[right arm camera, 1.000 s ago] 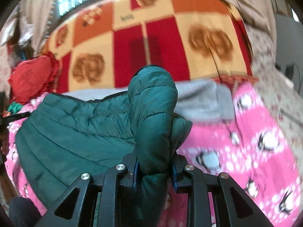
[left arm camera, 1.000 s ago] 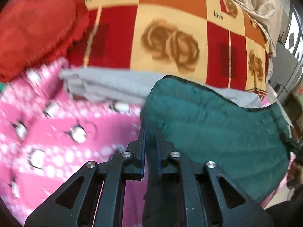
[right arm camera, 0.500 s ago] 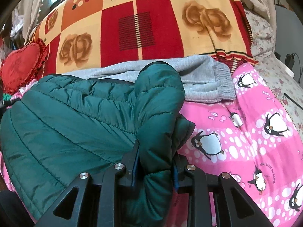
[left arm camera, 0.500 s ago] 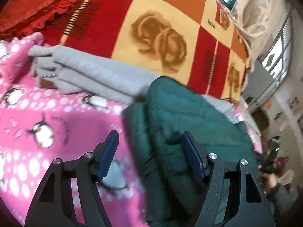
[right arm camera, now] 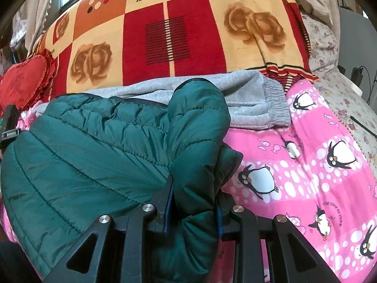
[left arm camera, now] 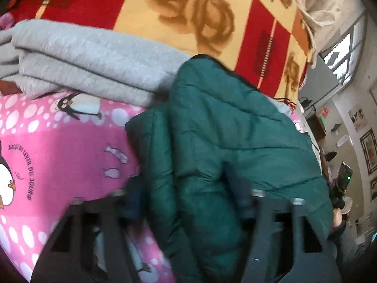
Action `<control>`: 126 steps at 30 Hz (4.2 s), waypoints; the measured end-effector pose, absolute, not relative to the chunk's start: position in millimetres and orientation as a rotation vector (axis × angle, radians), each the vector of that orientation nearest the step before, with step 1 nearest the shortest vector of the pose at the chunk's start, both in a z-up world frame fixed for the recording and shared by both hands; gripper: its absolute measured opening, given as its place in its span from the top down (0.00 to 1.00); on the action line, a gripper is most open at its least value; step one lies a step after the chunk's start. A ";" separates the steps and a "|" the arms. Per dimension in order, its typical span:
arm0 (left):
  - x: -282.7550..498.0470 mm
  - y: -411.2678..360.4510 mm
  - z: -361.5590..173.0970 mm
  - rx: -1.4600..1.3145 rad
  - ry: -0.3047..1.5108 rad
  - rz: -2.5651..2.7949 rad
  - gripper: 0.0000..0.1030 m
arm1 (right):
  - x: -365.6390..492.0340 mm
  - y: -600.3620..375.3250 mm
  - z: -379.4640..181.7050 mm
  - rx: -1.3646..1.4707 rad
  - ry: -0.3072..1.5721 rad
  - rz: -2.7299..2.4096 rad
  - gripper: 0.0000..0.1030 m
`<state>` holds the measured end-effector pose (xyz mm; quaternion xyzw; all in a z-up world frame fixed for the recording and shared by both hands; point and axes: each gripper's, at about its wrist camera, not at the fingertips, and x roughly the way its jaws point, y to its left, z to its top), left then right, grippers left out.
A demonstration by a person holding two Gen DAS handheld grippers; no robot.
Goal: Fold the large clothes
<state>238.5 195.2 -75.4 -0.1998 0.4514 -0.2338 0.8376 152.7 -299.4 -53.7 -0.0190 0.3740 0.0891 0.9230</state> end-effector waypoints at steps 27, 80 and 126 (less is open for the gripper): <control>75.0 212.6 20.0 -0.382 0.691 -0.183 0.80 | 112.3 -293.1 28.8 0.122 0.693 0.450 0.86; 85.3 180.7 -5.4 -0.375 0.854 -0.160 0.74 | 114.7 -346.4 -29.7 0.334 0.850 0.508 0.52; -48.9 136.6 123.7 -0.084 0.635 -0.088 0.00 | -68.1 -276.7 88.1 -0.018 0.686 0.221 0.02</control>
